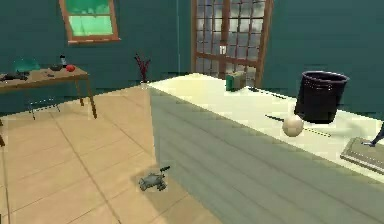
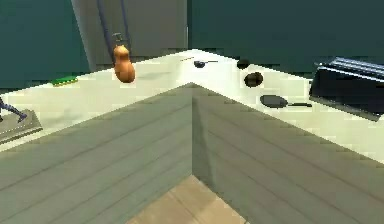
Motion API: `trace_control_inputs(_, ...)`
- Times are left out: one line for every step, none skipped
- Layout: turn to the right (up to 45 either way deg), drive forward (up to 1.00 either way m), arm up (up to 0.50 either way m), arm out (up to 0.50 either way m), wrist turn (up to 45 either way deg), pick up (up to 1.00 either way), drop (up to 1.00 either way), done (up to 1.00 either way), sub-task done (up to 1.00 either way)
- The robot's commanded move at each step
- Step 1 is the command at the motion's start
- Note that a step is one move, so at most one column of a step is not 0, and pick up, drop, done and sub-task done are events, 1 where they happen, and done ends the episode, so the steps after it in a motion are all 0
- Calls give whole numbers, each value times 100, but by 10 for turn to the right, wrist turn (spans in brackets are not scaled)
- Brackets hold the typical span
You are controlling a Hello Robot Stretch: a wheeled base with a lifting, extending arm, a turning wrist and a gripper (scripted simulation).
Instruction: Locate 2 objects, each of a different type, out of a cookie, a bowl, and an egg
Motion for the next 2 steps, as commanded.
trace_control_inputs(420,0,0,0,0,0,0,0,0)
trace_control_inputs(0,35,0,0,0,0,0,0,0)
